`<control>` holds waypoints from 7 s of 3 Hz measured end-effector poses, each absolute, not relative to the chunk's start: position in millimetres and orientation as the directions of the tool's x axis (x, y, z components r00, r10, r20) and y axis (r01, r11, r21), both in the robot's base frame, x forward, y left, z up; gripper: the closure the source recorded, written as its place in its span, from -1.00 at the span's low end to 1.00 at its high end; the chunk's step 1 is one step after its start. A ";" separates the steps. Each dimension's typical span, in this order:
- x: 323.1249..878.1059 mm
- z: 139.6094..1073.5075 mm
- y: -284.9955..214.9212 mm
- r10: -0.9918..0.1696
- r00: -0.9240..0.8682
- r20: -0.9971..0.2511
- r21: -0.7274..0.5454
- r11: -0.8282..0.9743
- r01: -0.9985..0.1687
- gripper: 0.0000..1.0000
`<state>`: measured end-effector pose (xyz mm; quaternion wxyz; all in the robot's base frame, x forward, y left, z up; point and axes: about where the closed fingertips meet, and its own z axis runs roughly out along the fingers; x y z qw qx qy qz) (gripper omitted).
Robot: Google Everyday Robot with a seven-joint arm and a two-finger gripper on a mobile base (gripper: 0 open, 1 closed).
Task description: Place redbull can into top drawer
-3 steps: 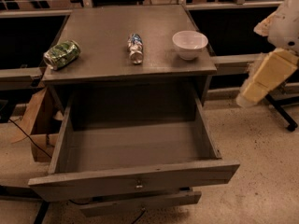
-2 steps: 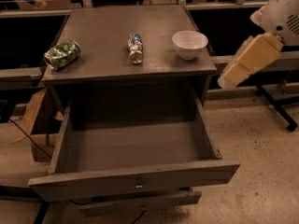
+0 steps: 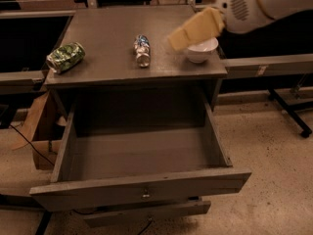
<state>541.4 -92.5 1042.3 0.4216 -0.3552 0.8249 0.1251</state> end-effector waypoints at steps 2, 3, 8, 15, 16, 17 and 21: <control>559.7 1063.3 -83.7 -0.352 -0.401 -0.846 -0.029 0.781 -0.624 -1.00; 567.1 1061.6 -68.2 -0.315 -0.400 -0.861 -0.007 0.793 -0.609 -1.00; 678.1 988.3 101.4 -0.240 -0.498 -0.833 0.102 0.819 -0.564 -1.00; 770.8 874.0 47.7 -0.069 -0.722 -0.688 0.117 0.972 -0.204 -1.00; 784.2 852.4 44.8 -0.033 -0.745 -0.666 0.146 0.974 -0.174 -1.00; 798.1 840.0 45.3 -0.027 -0.749 -0.662 0.151 0.974 -0.168 -0.49; 789.1 857.0 37.7 -0.036 -0.715 -0.698 0.109 0.982 -0.155 1.00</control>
Offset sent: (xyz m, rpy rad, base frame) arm 0.0179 0.0090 0.0190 0.1069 -0.0315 -0.0808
